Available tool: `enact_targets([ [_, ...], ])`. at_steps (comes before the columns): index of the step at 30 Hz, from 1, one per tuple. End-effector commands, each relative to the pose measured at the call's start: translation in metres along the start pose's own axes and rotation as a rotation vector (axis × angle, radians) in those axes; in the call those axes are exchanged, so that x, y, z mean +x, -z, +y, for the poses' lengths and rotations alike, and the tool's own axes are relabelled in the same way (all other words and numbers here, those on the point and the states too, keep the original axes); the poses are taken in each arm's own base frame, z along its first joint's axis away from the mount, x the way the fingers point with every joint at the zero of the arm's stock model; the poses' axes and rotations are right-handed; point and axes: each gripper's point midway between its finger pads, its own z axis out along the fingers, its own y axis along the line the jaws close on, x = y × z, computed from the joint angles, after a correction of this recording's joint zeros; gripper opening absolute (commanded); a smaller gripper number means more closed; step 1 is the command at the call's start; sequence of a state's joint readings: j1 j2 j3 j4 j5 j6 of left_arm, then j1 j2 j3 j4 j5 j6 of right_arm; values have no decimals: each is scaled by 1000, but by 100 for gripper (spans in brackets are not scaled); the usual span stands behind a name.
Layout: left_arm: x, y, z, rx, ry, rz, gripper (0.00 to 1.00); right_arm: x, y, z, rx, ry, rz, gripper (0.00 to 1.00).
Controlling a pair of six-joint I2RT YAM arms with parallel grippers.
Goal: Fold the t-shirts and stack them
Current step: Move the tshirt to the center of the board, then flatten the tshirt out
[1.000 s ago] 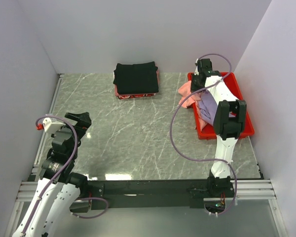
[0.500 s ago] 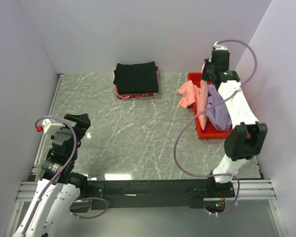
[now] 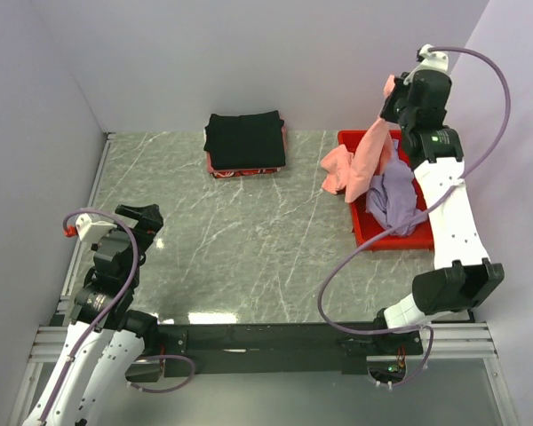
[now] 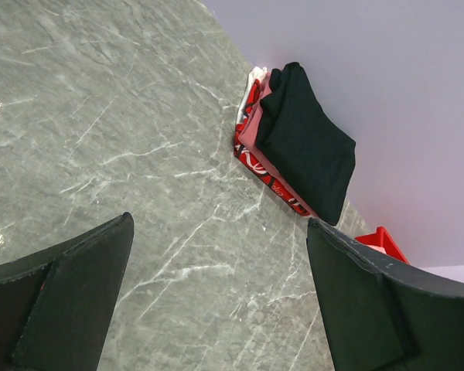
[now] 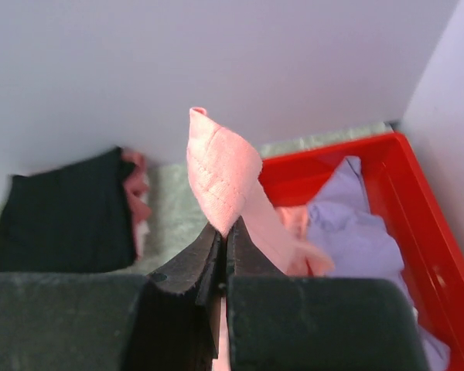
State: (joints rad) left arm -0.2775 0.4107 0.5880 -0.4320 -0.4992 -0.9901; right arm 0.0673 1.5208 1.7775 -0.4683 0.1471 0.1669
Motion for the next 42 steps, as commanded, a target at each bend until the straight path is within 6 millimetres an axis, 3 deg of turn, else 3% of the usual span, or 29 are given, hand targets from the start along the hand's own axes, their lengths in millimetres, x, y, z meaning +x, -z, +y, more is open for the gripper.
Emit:
enact_targets([
  [1,-12,2,-10,19,23,-34,99,-100,59,23,-136,-67,-281,0],
  [4,-11,2,-11,22,19,-27,99,-127,86,40,-229,-96,-322,0],
  [7,-11,2,-9,14,18,-25,99,-140,109,63,-353,-98,-316,0],
  [11,-10,1,-8,-3,20,-19,99,-144,142,105,-479,-54,-315,0],
  [14,-7,0,-8,-6,23,-6,100,-151,166,125,-529,-29,-347,0],
  [19,0,-2,-4,-33,23,23,100,-164,222,171,-736,-48,-400,0],
  [26,13,-5,-9,-29,19,89,100,-158,275,236,-1040,-58,-359,0],
  [29,17,-6,-10,-38,10,115,99,-163,296,249,-1119,-73,-386,0],
  [42,9,8,-8,-72,18,131,99,-175,329,296,-1333,-185,-443,0],
])
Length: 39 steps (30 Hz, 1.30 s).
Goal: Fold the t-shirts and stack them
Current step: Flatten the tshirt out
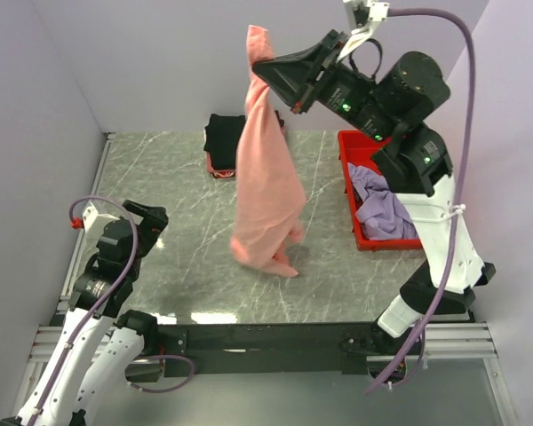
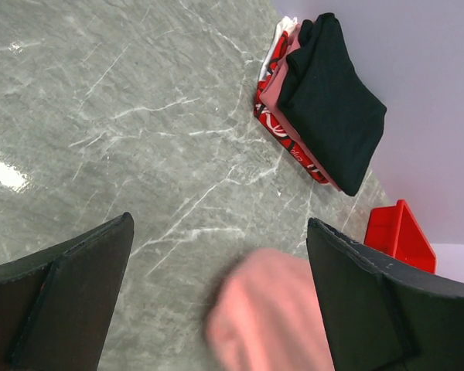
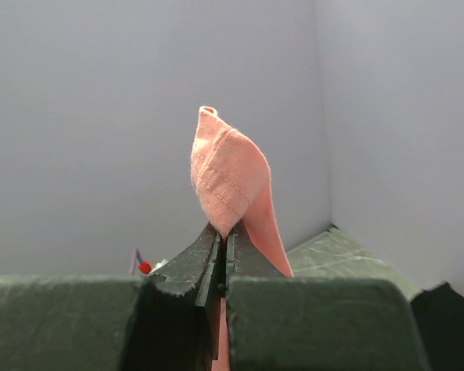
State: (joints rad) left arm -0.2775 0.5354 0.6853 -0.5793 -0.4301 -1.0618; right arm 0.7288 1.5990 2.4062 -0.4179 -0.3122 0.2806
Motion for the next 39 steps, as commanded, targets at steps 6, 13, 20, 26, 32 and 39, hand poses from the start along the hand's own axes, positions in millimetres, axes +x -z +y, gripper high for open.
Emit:
enact_targets([
  [6,-3,15,-2,14,23,21,99,-13,-7,-3,46,-23,-108,0],
  [13,15,11,5,-3,4,91,99,83,24,-119,557,24,73,0],
  [20,42,2,8,12,-48,194,99,185,125,-249,989,-87,254,0],
  [26,94,3,4,114,-113,428,99,254,208,-292,1175,-137,367,0],
  [32,148,21,24,153,-91,641,99,277,247,-293,1229,-171,376,0],
  [39,174,36,30,191,-2,695,99,287,254,-287,1196,-200,367,0],
])
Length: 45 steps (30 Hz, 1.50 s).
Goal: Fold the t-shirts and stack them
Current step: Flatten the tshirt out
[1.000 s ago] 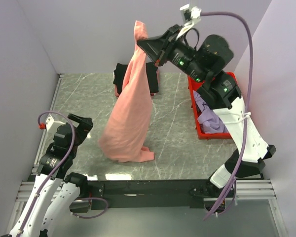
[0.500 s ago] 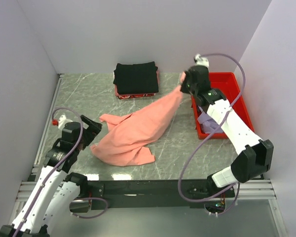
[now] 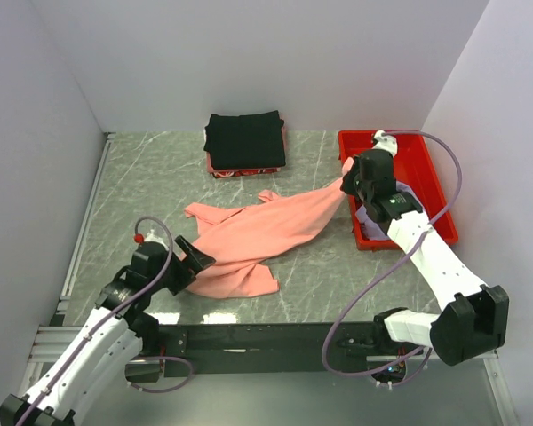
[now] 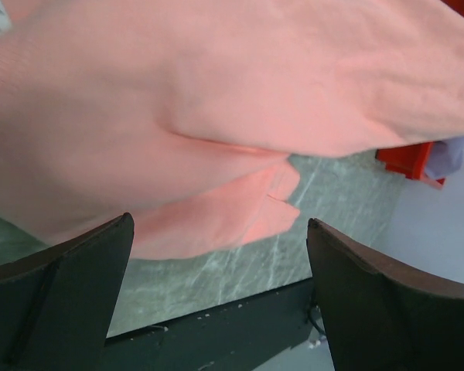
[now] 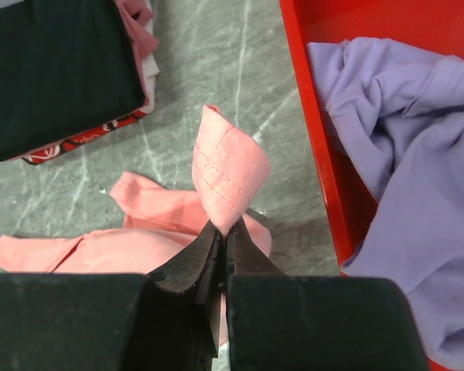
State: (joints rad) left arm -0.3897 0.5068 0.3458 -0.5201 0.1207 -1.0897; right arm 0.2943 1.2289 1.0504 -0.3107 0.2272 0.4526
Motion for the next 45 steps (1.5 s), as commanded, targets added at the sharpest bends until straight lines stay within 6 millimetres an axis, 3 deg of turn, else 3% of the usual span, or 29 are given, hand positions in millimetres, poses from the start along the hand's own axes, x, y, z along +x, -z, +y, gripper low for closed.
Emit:
enact_targets([
  [1,4,-1,-25,112,37,7,99,-12,1,8,-54,-38,-59,0],
  [7,17,-14,-40,51,-30,38,100,-2,-3,9,-68,-42,-24,0],
  [8,30,-14,-43,47,-60,81,100,-1,-3,8,-66,-41,-24,0],
  [11,42,-21,-50,11,-106,97,99,1,-4,5,-60,-42,-21,0],
  [22,90,-35,-51,-57,-132,187,99,5,-7,3,-66,-55,-10,0],
  [31,100,-55,-48,-133,-171,198,99,13,-12,1,-79,-55,7,0],
  [45,105,-77,-23,-309,-210,201,98,19,-21,-2,-81,-46,41,0],
])
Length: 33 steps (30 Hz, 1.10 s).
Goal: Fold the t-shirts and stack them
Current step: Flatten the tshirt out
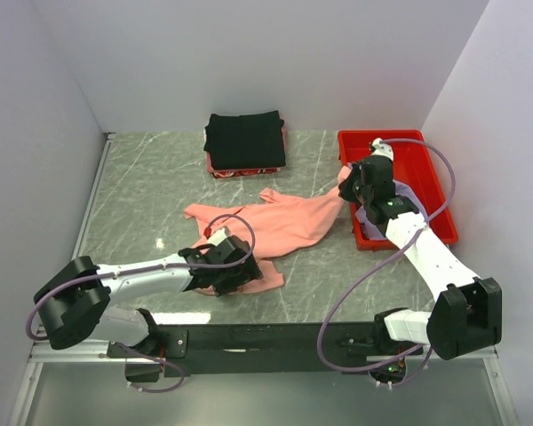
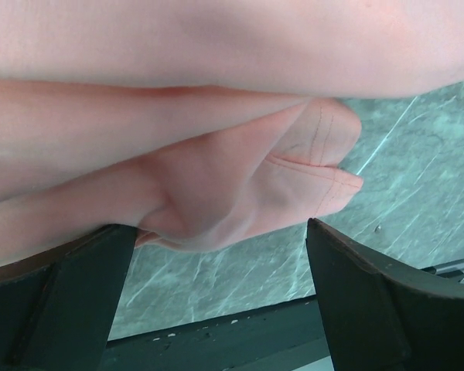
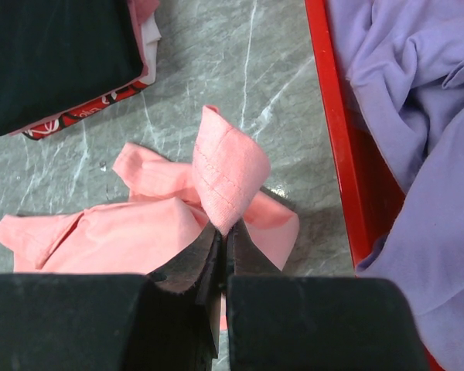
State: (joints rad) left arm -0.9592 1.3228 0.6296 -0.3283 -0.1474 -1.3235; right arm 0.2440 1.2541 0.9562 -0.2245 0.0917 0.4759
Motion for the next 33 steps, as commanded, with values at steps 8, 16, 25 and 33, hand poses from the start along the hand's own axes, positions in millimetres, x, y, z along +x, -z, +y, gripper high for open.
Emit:
enact_targets([
  [8,-6,-11,38,-235,28,-51,73,-11,-3,2,-18,-5,-32,0],
  [16,-21,-3,53,-308,73,-139,28,-11,-5,-2,-8,-5,-37,0],
  [25,-54,15,70,-375,89,-247,1,-14,-2,-2,-22,19,-44,0],
  [33,-123,75,57,-337,115,-538,1,-21,7,14,-110,29,-75,0],
])
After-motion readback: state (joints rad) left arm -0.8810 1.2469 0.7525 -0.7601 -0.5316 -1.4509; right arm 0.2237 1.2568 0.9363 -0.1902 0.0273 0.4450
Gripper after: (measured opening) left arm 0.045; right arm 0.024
